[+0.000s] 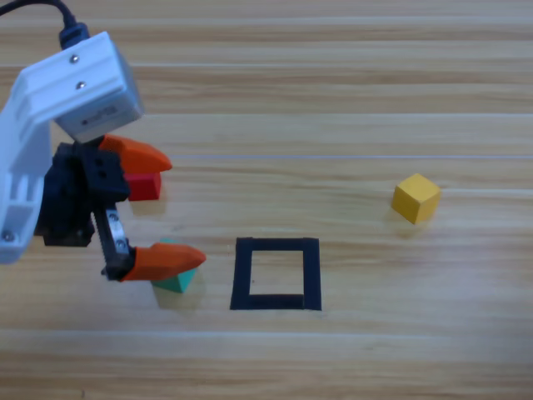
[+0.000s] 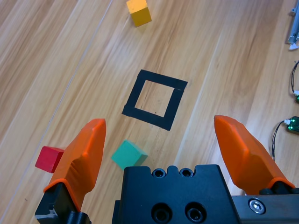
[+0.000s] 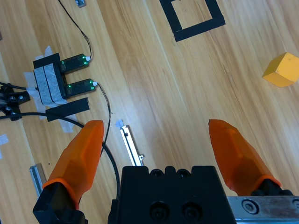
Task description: Stack the blocks in the rectangular block: red at the bottom, yellow in the middle, green on top
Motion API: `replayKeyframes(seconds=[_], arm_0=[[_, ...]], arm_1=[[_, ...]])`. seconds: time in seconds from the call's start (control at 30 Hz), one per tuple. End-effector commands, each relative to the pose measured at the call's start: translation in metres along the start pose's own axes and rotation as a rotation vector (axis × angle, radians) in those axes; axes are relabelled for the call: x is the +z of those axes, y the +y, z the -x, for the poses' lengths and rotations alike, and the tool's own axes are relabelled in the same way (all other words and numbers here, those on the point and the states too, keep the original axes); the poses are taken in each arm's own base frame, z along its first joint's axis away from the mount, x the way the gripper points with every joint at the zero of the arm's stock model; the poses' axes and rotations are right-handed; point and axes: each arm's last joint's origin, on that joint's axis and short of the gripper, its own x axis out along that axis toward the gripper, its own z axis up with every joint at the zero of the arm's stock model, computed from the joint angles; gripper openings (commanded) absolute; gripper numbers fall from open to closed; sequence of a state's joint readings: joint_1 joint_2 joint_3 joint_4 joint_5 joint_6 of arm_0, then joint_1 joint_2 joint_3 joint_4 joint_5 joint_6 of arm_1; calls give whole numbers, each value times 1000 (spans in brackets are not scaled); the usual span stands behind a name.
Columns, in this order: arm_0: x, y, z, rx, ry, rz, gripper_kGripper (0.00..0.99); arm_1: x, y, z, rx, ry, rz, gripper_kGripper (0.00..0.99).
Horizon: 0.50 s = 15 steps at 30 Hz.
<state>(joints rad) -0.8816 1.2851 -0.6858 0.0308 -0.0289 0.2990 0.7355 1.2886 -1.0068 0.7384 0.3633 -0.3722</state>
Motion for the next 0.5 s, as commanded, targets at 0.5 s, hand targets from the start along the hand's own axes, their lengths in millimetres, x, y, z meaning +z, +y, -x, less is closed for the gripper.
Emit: replayKeyframes(seconds=[0.5], arm_0=[[-8,-3,-2,47,50,65,990]], arm_1=[[5,-9,-16,-123,55,-120,989]])
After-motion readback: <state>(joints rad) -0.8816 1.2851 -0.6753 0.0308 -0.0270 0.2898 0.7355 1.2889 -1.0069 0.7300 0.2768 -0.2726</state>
